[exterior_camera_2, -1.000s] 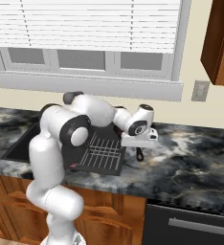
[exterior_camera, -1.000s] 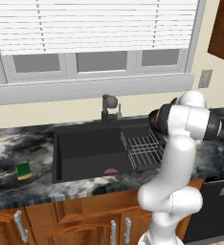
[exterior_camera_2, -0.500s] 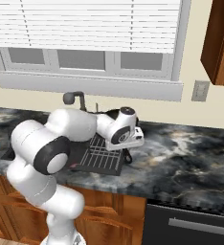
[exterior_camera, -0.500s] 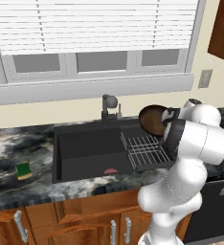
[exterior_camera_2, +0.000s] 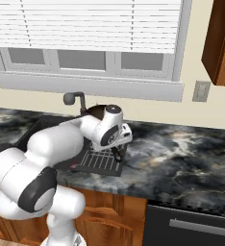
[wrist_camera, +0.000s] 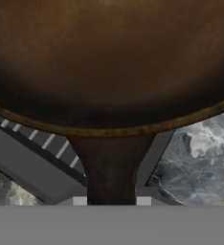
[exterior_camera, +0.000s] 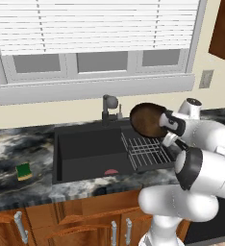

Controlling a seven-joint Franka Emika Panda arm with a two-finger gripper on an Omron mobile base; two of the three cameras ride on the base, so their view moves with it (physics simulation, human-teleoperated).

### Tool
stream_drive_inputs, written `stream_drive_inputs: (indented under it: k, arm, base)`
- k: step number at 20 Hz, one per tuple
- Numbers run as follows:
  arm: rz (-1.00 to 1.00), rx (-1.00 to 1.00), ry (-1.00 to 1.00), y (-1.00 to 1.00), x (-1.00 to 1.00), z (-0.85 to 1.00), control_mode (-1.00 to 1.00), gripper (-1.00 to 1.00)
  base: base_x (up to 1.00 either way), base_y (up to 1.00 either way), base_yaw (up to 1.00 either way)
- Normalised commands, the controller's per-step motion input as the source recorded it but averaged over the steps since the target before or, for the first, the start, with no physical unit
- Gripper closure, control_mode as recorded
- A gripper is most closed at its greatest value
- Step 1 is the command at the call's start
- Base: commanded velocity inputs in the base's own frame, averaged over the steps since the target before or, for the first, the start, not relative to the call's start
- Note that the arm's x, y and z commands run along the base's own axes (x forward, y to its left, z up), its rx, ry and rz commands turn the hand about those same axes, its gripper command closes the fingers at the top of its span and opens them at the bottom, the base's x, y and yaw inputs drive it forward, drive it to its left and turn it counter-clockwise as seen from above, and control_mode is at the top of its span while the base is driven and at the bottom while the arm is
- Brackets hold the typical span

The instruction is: Pick the pan and sponge and place them into the sink. Then turn on the water.

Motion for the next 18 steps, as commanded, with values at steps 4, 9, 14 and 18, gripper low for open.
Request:
stream_drive_inputs:
  k: [4,9,14,18]
  arm:
    - [0.11,0.03,0.0,0.21,-0.11,0.2,-1.0,1.0]
    - [0.11,0.05,0.05,0.19,-0.01,0.02,-1.0,1.0]
    - [0.12,0.09,0.16,0.2,0.0,0.0,-1.0,1.0]
    - [0.11,0.06,0.16,0.22,0.0,0.0,-1.0,1.0]
  base:
    - [0.0,0.0,0.0]
    - [0.0,0.0,0.0]
    - [0.0,0.0,0.0]
    - [0.0,0.0,0.0]
